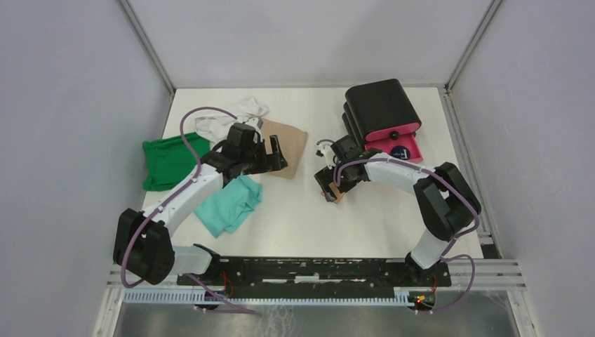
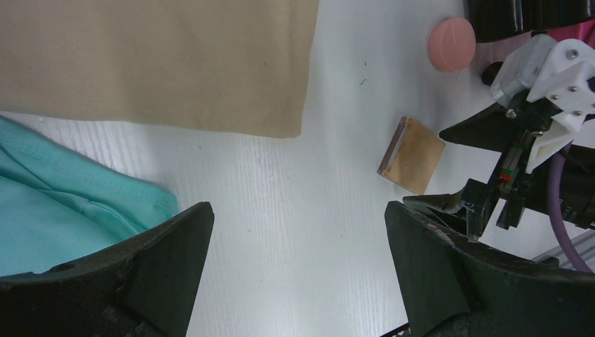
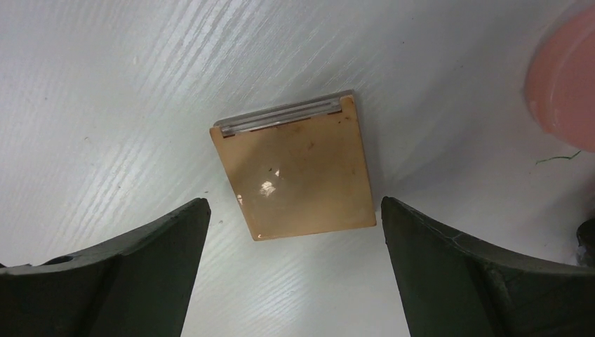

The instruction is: Organize the makeup

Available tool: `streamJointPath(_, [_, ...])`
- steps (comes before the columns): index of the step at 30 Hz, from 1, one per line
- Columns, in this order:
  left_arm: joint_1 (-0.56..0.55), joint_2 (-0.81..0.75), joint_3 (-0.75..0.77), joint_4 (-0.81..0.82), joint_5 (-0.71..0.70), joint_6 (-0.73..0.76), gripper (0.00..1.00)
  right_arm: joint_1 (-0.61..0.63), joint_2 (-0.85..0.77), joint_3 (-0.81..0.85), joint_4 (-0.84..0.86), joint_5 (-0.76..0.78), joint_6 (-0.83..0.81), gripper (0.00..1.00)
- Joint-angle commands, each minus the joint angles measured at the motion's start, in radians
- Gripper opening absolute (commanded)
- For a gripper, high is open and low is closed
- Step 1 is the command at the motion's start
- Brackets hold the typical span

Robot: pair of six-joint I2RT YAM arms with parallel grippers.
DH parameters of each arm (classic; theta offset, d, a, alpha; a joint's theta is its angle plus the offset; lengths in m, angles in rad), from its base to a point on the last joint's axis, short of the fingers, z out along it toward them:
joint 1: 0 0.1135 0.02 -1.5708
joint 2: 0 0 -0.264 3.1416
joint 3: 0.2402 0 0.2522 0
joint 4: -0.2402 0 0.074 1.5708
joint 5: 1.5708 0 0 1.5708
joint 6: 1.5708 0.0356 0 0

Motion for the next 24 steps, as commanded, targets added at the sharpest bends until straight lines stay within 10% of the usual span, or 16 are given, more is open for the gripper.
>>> streamJointPath(1, [0.004,0.009,-0.007,0.049,0.026,0.010,0.99,0.012,0.024,0.022,0.053,0.029,-0.028,1.00])
streamJointPath(24, [0.004,0.006,-0.025,0.049,0.028,0.022,0.99,0.058,0.020,-0.001,0.052,0.174,0.036,0.89])
